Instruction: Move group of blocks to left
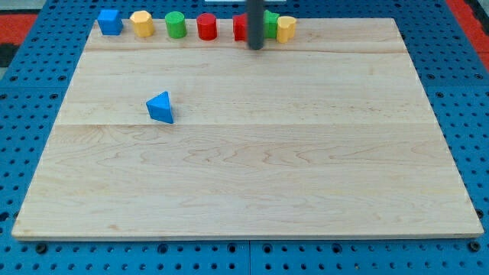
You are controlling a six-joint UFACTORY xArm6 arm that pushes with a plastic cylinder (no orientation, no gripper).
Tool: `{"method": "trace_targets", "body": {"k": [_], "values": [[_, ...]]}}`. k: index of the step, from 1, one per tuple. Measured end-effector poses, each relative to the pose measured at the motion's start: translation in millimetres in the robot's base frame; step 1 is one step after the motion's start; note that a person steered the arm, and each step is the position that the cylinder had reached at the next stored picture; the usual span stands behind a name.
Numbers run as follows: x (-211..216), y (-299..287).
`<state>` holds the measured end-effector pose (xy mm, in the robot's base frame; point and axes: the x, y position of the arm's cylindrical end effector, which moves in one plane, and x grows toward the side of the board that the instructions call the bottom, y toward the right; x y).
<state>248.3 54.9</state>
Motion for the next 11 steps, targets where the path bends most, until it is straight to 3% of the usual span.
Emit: {"method": "trace_targets", "body": {"k": [1, 2, 3, 4, 6, 9, 11], "values": [[-4, 70], [-9, 79], [-56, 65], [-57, 54], [-41, -48], [-55, -17], [-56, -92]]}}
